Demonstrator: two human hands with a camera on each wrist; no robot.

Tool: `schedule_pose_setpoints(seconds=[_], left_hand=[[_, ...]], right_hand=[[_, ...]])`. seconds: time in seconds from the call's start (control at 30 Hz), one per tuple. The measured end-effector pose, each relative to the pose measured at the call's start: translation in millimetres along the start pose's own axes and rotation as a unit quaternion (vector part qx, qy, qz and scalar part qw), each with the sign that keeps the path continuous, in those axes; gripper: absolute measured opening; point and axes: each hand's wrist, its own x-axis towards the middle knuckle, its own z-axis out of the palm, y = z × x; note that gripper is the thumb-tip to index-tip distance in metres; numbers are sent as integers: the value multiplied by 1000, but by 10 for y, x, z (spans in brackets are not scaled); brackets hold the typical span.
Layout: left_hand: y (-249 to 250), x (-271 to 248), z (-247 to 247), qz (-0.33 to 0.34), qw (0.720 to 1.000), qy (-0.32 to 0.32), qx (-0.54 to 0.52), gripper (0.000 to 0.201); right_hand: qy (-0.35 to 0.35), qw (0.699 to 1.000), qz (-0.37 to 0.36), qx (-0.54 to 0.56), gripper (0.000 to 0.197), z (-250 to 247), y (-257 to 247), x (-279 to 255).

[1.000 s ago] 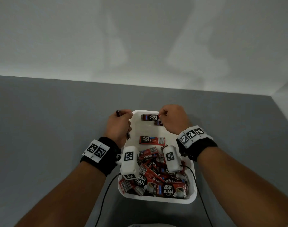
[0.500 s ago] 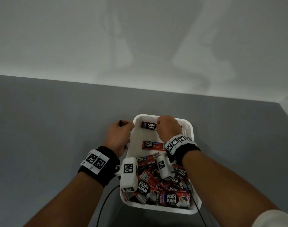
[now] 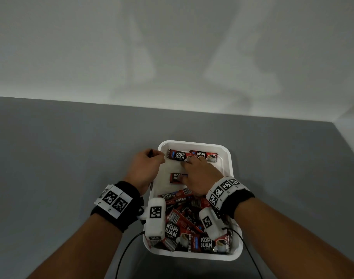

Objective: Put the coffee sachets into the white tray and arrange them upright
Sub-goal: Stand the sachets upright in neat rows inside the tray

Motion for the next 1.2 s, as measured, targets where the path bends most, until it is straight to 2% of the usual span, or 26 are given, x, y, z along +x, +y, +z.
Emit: schedule_pose_setpoints(seconds=[0.1,0.23,0.4,0.6,0.73,0.83,0.87,0.93,1.0,1.1,1.2], left_hand=[[16,-46,19,2,1000,-16,26,5],[23,-68,19,1,999,-25,38,14],[44,-97,22,-6,998,-30,45,13],[59,-89,17,-19,999,-31,22,19],[120,-107,20,-52,996,-35,-60,31],[161,-99,32,-50,986,-51,-150,28],[170,-95,49,-43,981,-57,-181,24],[191,-101,94,-23,975,-61,-212,15],[220,-102,149,-17,970,-67,-234,16],[260,-103,225,-2,966,-79,-247,7],[226,-90,234,4,973,-48,-226,9]], right_hand=[[3,1000,23,-13,63,43,-2,16],[13,999,31,-16,68,34,-16,47],[23,999,27,-13,66,34,-26,41],[59,998,20,-1,54,-28,-60,10],[48,997,25,55,50,-103,-49,-26],[99,973,37,204,33,-273,-84,-88],[114,955,44,271,25,-348,-106,-115],[103,907,40,406,16,-480,-158,-174],[94,877,25,471,19,-557,-190,-218],[129,877,27,462,16,-647,-176,-263],[162,892,36,420,10,-712,-80,-273]])
